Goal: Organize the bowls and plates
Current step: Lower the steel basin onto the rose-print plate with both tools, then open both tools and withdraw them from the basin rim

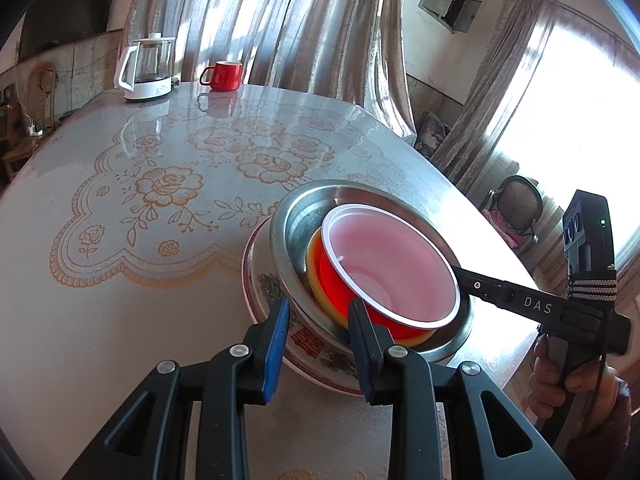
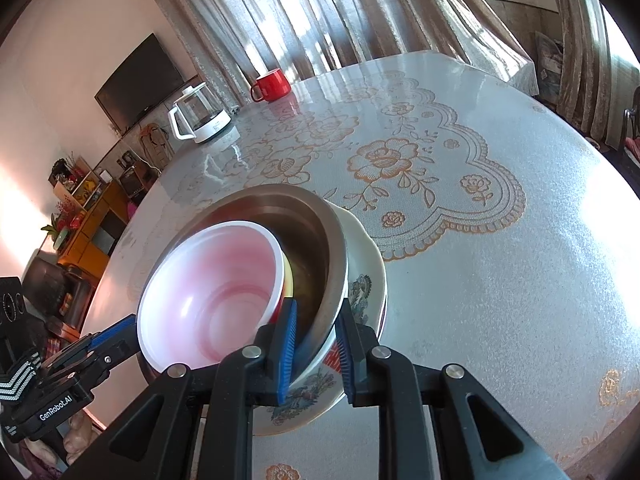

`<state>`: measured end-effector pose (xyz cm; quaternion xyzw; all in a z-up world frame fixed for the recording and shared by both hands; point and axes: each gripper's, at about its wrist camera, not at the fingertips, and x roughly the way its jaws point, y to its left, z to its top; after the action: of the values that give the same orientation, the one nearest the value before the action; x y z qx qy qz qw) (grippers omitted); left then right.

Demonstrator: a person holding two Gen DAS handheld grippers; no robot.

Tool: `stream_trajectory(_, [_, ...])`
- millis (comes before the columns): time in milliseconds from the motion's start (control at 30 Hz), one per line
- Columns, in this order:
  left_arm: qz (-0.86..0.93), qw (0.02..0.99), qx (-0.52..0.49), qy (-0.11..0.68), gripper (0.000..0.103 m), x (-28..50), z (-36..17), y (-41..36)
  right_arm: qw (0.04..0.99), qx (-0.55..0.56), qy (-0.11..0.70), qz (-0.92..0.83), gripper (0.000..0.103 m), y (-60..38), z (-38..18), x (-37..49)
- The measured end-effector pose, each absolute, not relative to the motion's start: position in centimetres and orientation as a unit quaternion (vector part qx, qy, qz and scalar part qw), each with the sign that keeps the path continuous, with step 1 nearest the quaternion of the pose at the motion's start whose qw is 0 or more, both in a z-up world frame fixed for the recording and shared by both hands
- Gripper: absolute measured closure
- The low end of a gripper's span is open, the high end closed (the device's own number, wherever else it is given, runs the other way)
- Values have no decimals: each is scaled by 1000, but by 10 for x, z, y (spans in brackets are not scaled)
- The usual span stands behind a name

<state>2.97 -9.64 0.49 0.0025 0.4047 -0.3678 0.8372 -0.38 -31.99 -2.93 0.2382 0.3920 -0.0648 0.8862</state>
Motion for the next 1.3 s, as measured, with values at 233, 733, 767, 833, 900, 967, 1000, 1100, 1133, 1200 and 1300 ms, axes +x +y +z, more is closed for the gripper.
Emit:
stream_trajectory(233, [-358,843,3,402,74,26,7,-93,887,233,393,-67,83,-316,-28,-5])
stream_trajectory(733, [-331,860,5,388,69,19,15,-81,890,225,390,-78,81,-313,-22,-15])
stream_trajectory(767, [-329,861,5,388,69,18,15,-80,890,224,390,-80,81,-313,-21,-15])
stream_trajectory(833, [-325,863,4,387,69,18,16,-77,891,222,388,-84,80,-313,-19,-16])
stream_trajectory(900, [-320,866,4,385,68,17,16,-75,894,216,383,-90,79,-312,-15,-17])
stream_trajectory(967, [-313,869,4,384,67,17,17,-72,898,209,375,-95,79,-311,-9,-18])
stream_trajectory(1000, [-311,870,3,384,66,16,17,-71,901,205,370,-97,79,-310,-6,-19])
stream_trajectory(1100, [-303,873,3,383,66,16,17,-68,905,194,364,-101,78,-308,0,-19])
stream_trajectory(1133, [-299,874,5,382,66,16,17,-68,906,191,363,-101,78,-307,1,-18])
stream_trajectory(1200, [-291,879,11,378,66,15,17,-67,907,191,361,-102,78,-306,2,-17])
stream_trajectory(1300, [-281,882,14,378,63,15,17,-65,910,182,357,-106,78,-302,5,-16])
